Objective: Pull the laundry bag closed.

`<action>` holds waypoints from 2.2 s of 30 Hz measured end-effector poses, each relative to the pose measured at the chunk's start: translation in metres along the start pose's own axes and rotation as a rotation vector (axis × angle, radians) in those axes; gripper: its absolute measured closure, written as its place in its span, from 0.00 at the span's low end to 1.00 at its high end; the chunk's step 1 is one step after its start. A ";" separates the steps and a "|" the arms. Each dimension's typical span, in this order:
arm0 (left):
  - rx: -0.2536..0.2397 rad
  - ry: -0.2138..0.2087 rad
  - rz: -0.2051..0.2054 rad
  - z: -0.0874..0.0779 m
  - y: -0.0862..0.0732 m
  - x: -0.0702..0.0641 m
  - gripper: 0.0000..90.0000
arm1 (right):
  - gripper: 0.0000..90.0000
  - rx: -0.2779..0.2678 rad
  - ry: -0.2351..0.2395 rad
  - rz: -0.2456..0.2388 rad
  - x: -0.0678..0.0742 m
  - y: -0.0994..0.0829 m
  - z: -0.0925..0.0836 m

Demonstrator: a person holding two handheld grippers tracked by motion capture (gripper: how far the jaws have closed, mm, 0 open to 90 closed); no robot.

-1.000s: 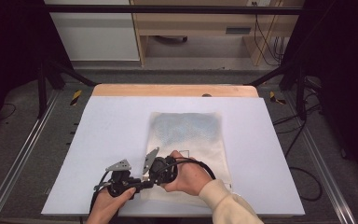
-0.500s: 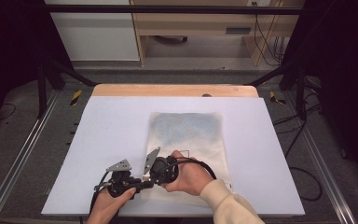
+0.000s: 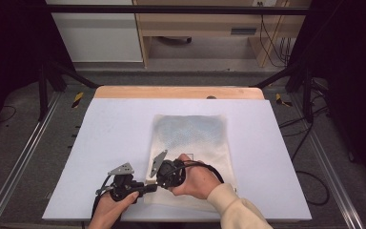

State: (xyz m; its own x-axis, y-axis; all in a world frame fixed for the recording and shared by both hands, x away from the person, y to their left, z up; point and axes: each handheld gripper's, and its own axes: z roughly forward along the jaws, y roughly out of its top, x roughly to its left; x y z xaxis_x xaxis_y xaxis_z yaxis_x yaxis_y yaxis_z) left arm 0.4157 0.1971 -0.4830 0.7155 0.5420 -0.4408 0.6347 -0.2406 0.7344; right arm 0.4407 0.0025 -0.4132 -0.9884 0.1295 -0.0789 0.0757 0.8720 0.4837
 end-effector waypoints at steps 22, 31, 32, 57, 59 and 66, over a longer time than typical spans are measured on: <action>0.003 0.003 0.015 0.000 0.000 -0.001 0.93 | 0.91 0.008 -0.018 0.031 -0.001 -0.018 -0.004; 0.004 0.002 0.014 0.000 0.000 -0.001 0.93 | 0.91 0.006 -0.026 0.036 -0.001 -0.025 -0.009; 0.002 0.002 0.014 -0.001 0.000 -0.001 0.93 | 0.91 0.011 -0.029 0.032 -0.001 -0.026 -0.010; 0.002 -0.006 0.012 0.003 -0.003 -0.006 0.93 | 0.91 0.005 -0.058 0.067 -0.002 -0.054 -0.030; 0.005 -0.008 0.015 0.004 -0.003 -0.007 0.93 | 0.91 0.009 -0.059 0.069 -0.001 -0.056 -0.031; 0.010 -0.006 0.019 0.006 -0.004 -0.007 0.93 | 0.91 0.010 -0.060 0.067 -0.002 -0.060 -0.033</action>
State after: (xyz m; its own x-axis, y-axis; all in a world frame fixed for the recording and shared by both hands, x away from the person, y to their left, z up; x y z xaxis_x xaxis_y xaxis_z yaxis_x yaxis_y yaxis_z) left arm 0.4099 0.1891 -0.4855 0.7296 0.5321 -0.4297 0.6236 -0.2595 0.7374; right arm 0.4342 -0.0657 -0.4135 -0.9715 0.2154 -0.0990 0.1428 0.8652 0.4807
